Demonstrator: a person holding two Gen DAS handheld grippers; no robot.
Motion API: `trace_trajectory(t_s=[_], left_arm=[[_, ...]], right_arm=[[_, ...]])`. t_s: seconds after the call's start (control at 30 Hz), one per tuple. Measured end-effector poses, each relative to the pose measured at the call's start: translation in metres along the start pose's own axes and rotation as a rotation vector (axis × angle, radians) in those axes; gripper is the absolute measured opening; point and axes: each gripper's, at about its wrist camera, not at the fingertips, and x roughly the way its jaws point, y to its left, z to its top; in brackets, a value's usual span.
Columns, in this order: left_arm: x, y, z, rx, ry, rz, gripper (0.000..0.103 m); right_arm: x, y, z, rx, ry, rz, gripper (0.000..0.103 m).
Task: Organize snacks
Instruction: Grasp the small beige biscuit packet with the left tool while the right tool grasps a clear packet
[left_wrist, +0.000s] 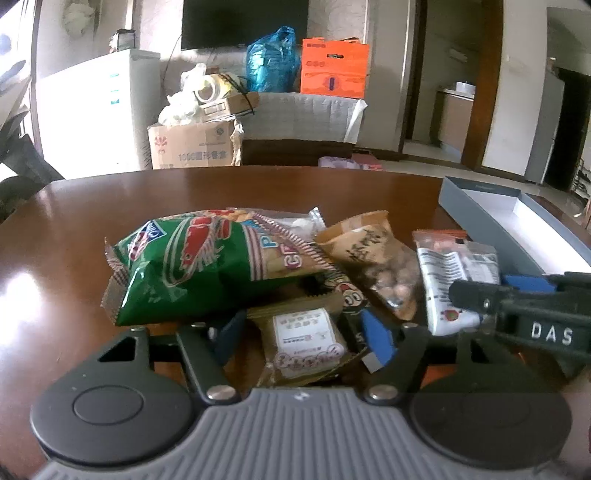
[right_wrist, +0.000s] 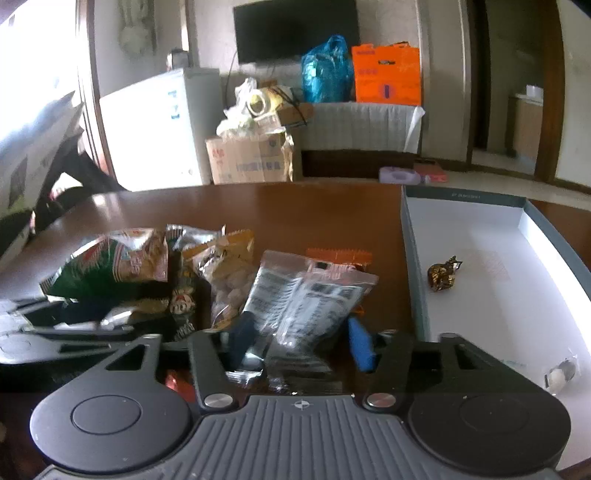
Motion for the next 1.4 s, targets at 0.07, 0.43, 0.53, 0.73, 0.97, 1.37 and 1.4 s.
trace_trajectory(t_s=[0.07,0.43,0.53,0.73,0.97,1.37,1.4], left_arm=[[-0.001,-0.004,0.000,0.014,-0.007,-0.003,0.059],[-0.005,-0.008,-0.002,0.024,-0.012,0.001,0.055],[-0.005,-0.009,-0.003,0.026,-0.011,0.000,0.055],[-0.008,-0.005,-0.005,0.022,-0.010,-0.003,0.055],[-0.008,-0.004,-0.005,0.021,-0.005,-0.007,0.055],[-0.012,-0.008,-0.008,0.045,0.007,-0.040,0.054],[-0.014,-0.008,-0.009,0.043,0.007,-0.041,0.053]], right_arm=[[-0.002,-0.002,0.000,0.002,-0.004,0.007,0.043],[-0.022,-0.013,0.001,0.022,-0.003,0.079,0.035],[-0.031,-0.018,0.004,0.040,-0.014,0.098,0.035],[-0.027,-0.025,-0.002,0.015,0.027,0.078,0.035],[-0.022,0.000,-0.007,-0.101,0.081,0.076,0.050],[-0.049,0.018,-0.008,-0.242,0.057,0.046,0.029],[-0.053,0.019,-0.008,-0.252,0.050,0.045,0.029]])
